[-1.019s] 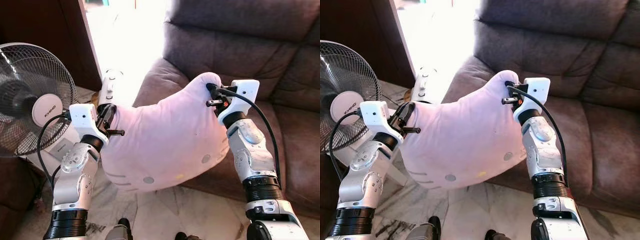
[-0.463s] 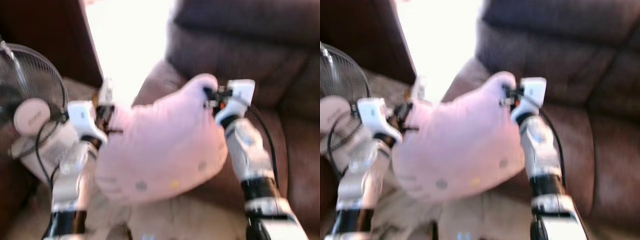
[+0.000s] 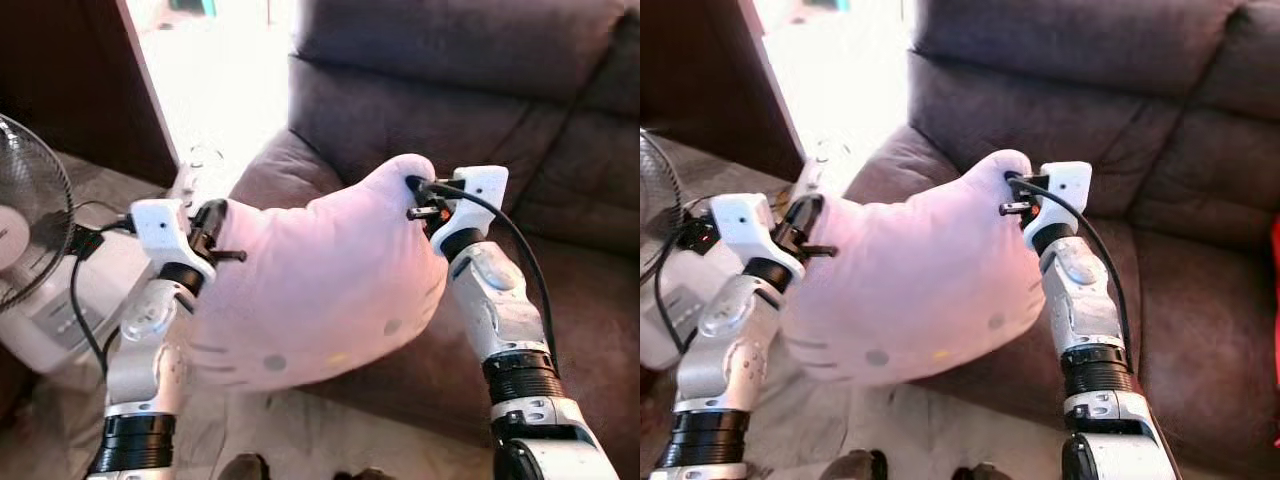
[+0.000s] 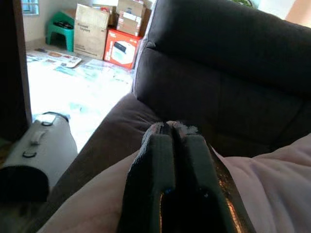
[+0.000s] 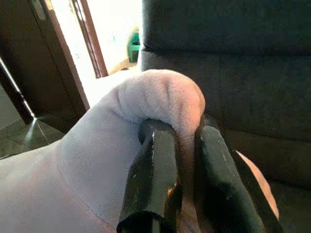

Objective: Move the pillow to the sofa from floor

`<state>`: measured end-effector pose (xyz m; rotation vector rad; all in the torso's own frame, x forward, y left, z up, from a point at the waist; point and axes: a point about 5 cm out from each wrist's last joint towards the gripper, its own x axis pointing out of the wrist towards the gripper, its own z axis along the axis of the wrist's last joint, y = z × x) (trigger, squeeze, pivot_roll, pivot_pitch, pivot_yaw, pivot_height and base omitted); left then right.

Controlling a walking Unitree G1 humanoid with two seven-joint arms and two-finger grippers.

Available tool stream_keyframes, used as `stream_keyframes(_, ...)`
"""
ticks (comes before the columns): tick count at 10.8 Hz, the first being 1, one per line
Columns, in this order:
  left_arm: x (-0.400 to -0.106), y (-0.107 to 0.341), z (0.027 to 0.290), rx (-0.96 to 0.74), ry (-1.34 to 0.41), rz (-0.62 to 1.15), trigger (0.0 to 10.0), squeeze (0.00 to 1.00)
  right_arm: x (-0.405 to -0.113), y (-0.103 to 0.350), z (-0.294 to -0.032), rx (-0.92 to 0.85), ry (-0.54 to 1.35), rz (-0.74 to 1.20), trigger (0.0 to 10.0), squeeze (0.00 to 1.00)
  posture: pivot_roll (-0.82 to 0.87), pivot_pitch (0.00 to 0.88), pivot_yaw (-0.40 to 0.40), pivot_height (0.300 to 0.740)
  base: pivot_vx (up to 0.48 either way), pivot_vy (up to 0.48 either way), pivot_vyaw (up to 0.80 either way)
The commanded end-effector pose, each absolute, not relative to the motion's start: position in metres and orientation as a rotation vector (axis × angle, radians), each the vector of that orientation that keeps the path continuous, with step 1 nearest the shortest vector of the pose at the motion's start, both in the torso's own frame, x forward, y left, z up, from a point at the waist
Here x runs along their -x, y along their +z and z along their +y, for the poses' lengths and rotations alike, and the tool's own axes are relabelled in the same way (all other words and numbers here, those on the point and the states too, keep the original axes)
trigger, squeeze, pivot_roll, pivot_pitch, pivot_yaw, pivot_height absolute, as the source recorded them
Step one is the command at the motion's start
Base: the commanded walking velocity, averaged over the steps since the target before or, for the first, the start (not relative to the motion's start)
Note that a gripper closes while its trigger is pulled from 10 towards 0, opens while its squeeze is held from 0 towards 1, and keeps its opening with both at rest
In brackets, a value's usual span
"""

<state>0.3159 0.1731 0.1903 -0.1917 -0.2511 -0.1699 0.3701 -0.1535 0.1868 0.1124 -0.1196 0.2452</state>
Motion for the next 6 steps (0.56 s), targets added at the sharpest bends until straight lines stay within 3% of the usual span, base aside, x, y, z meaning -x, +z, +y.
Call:
stream_keyframes(1,-0.314,0.194,0.174,0.199,-0.175,-0.272,10.0,0.00,-0.371,0.208,-0.147,-0.120,0.269,-0.210,10.0,0.00,0.11,0.165,-0.047,0.740,0.000,0.000,0.00)
stream_keyframes(5,-0.315,0.194,0.174,0.197,-0.181,-0.269,10.0,0.00,-0.373,0.210,-0.150,-0.132,0.244,-0.212,10.0,0.00,0.11,0.161,-0.050,0.740,0.000,0.000,0.00)
stream_keyframes(6,-0.314,0.194,0.174,0.191,-0.184,-0.268,10.0,0.00,-0.377,0.207,-0.157,-0.138,0.179,-0.179,10.0,0.00,0.11,0.161,-0.050,0.740,0.000,0.000,-0.43)
